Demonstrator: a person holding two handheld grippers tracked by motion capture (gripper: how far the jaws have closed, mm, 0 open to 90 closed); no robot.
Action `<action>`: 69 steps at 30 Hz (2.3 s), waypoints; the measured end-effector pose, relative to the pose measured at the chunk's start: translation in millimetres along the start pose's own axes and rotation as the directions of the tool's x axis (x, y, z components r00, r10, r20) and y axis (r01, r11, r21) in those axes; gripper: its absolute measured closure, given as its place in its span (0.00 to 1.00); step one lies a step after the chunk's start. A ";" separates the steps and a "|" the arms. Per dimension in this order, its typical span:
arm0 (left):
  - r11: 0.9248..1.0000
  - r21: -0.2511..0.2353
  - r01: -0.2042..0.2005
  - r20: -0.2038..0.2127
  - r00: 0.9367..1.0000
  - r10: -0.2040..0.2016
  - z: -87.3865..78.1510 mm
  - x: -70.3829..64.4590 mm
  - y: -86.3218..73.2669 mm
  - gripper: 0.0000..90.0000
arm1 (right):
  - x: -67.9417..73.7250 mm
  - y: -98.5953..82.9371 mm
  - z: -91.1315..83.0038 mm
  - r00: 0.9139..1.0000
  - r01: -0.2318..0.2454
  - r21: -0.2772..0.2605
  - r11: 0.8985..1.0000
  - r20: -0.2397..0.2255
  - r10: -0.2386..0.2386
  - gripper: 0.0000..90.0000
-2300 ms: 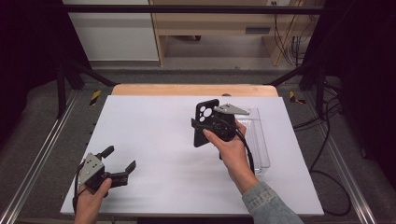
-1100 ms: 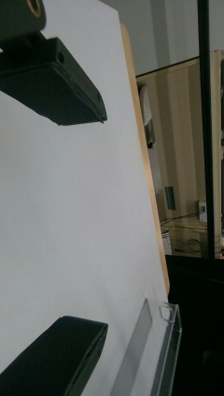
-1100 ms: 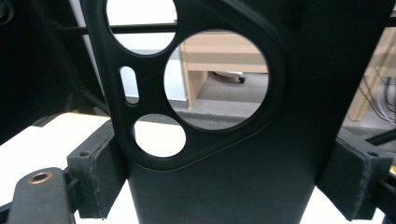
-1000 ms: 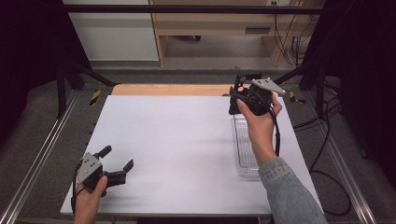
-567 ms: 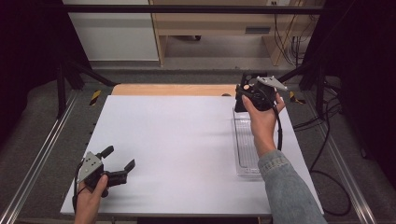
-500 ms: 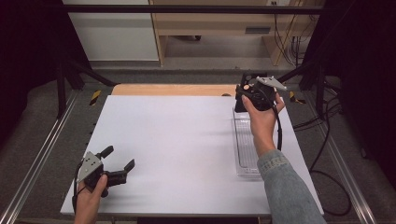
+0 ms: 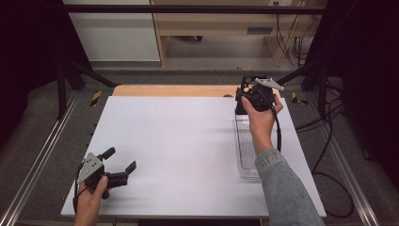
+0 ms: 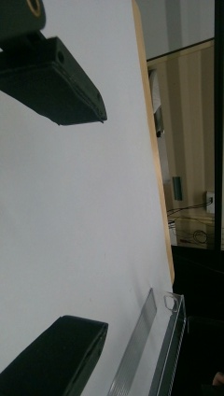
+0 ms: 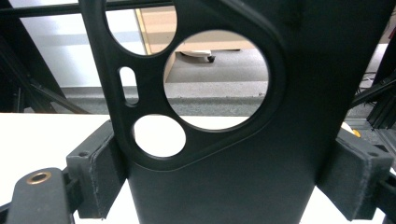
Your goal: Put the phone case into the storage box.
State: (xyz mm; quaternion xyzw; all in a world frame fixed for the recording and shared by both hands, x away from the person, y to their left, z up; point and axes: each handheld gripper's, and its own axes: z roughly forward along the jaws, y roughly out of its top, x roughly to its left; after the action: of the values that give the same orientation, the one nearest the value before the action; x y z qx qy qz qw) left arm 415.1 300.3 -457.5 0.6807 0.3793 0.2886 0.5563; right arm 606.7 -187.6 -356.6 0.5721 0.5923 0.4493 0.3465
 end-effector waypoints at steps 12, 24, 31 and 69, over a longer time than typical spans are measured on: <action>1.000 0.001 0.001 0.003 1.000 -0.001 1.8 -0.6 -0.2 0.02 | -4.3 -6.1 5.9 1.000 0.010 0.027 1.000 0.022 -0.011 0.15; 1.000 0.000 -0.002 0.008 1.000 0.002 1.8 -1.0 0.0 0.02 | -7.8 -14.2 19.1 0.999 0.008 0.048 0.999 0.050 -0.010 0.15; 1.000 -0.002 0.003 0.010 1.000 -0.003 1.5 0.0 -0.1 0.02 | -5.6 -21.9 28.6 0.998 0.015 0.058 0.998 0.058 -0.018 0.15; 1.000 0.004 0.013 0.017 1.000 -0.013 2.3 0.4 -0.9 0.02 | -15.2 -39.2 49.3 0.997 0.035 0.110 0.993 0.062 -0.042 0.15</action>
State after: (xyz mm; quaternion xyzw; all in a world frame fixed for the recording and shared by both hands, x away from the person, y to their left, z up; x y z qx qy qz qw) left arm 417.1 299.4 -458.9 0.6818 0.3794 0.2786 0.5600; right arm 639.5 -193.7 -412.1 0.5929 0.6153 0.3910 0.3421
